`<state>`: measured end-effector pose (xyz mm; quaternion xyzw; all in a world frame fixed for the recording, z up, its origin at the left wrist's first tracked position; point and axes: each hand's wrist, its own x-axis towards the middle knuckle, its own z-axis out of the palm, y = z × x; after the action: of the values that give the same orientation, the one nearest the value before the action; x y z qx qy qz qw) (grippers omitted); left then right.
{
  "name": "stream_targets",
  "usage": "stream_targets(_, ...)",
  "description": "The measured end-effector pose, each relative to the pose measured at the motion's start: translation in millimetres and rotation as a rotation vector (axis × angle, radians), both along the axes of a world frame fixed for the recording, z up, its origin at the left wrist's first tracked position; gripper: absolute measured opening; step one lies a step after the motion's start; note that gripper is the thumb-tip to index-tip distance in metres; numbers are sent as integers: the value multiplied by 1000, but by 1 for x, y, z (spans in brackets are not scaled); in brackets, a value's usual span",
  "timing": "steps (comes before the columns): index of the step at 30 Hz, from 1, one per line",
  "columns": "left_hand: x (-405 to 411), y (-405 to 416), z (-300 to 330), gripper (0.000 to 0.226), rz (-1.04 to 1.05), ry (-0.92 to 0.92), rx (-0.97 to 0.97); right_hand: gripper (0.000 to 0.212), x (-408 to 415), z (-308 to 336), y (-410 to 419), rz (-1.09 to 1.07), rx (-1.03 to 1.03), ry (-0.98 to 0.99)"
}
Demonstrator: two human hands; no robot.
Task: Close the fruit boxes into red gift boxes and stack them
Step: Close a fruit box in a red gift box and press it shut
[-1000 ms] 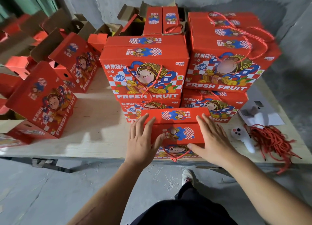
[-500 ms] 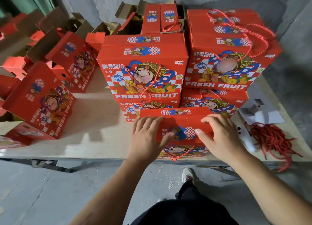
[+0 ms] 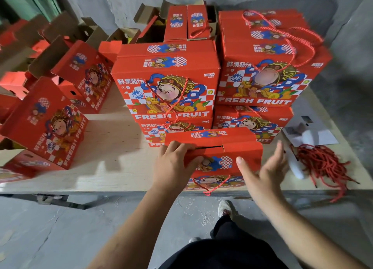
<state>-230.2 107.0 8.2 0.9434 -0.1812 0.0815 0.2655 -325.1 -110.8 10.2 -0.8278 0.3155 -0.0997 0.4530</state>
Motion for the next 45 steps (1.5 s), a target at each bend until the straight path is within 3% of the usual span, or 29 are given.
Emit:
stream_targets(2,-2,-7,2,35,41,178,-43,131,-8,-3,27,-110,672,81)
stream_targets(3,-5,-11,3,33,61,242,-30,131,-6,-5,34,-95,863,103)
stream_targets(4,-9,-16,2,32,77,306,-20,134,0,-4,36,-78,892,90)
stream_targets(6,-22,-24,2,25,72,459,-69,139,17,-1,34,-89,772,50)
stream_targets(9,-52,-49,7,17,-39,867,-399,134,39,-2,17,-25,454,85)
stream_targets(11,-68,-73,17,31,-102,1137,-616,120,50,1,3,82,282,142)
stream_targets(12,-70,-82,20,38,-142,1193,-632,114,55,5,-6,132,245,158)
stream_targets(14,-61,-90,24,35,-274,1096,-498,103,62,12,-23,228,226,201)
stream_targets(17,-27,-74,31,25,-352,643,-301,89,58,20,-45,326,199,221)
stream_targets(19,0,-62,23,38,-336,263,-59,86,50,19,-55,344,222,207)
stream_targets(20,10,-57,15,48,-350,194,85,82,46,18,-59,338,230,201)
stream_targets(22,20,-57,-3,66,-397,316,170,77,44,17,-64,303,260,196)
stream_targets(24,11,-70,-22,74,-405,515,-80,74,47,19,-68,238,311,206)
stream_targets(26,-11,-89,-32,81,-258,652,-370,60,54,22,-68,255,262,173)
stream_targets(27,-25,-97,-35,88,-178,712,-428,53,58,25,-67,287,198,150)
stream_targets(30,-68,-112,-42,106,-83,836,-307,43,74,32,-74,498,-113,162)
stream_targets(32,-77,-111,-40,109,57,758,-140,38,88,36,-82,717,-315,198)
stream_targets(34,-67,-102,-27,109,165,537,76,44,106,43,-90,880,-358,230)
stream_targets(37,-29,-80,-9,110,-5,170,279,48,135,58,-91,1046,-369,242)
stream_targets(39,-6,-71,-3,111,-266,109,394,43,152,65,-82,1135,-416,218)
stream_targets(41,2,-72,-3,115,-409,185,554,42,161,67,-65,1194,-480,199)
stream_targets(43,-1,-77,-5,114,-349,194,594,42,162,59,-53,1204,-522,186)
stream_targets(45,-6,-81,-5,112,-262,46,528,42,155,50,-54,1157,-550,148)
